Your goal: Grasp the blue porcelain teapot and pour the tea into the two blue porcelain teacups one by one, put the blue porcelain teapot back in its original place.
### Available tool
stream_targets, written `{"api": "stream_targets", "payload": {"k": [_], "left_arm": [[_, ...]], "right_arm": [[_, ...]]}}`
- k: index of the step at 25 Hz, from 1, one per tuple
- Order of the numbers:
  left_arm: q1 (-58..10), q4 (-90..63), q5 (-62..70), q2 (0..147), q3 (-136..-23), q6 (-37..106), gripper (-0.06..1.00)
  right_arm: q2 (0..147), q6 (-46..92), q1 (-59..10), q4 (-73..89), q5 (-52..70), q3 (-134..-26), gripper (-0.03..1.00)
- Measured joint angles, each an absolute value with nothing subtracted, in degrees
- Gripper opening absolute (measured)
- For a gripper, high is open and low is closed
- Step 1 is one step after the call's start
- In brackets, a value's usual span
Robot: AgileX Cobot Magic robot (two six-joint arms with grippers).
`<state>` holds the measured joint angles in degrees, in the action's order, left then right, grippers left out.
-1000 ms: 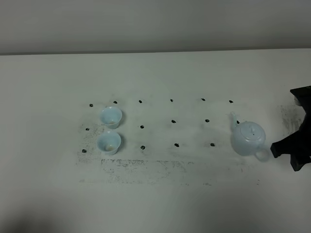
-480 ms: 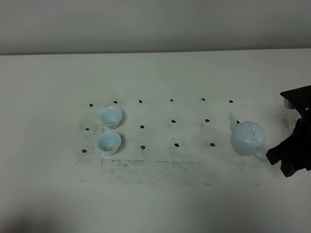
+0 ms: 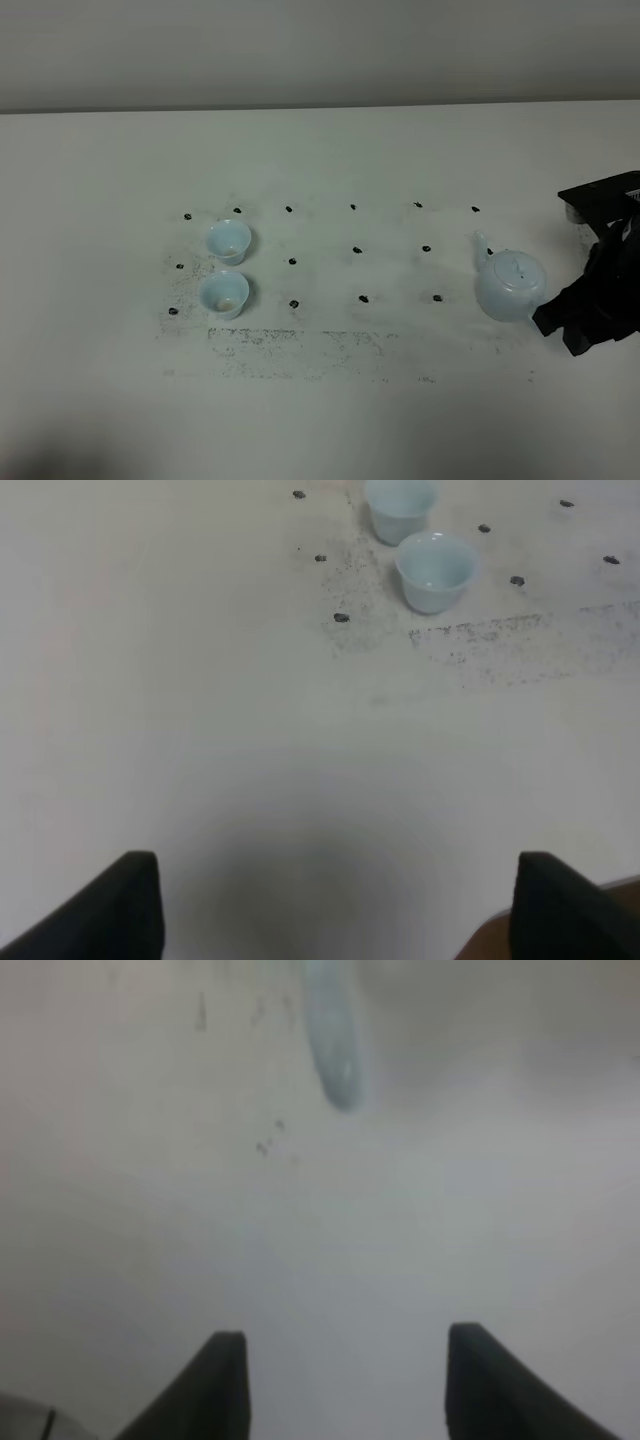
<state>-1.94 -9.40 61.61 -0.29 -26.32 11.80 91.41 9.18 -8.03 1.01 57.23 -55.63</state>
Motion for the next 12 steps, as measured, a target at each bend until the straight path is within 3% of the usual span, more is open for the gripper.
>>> {"api": "stream_targets", "payload": {"k": [12], "left_arm": [[-1.9,-9.4,61.6,-0.3,-26.3,11.8,0.68]], "right_arm": [[91.9,17.9,-8.0,-1.3,51.2,-55.6,0.43]]}}
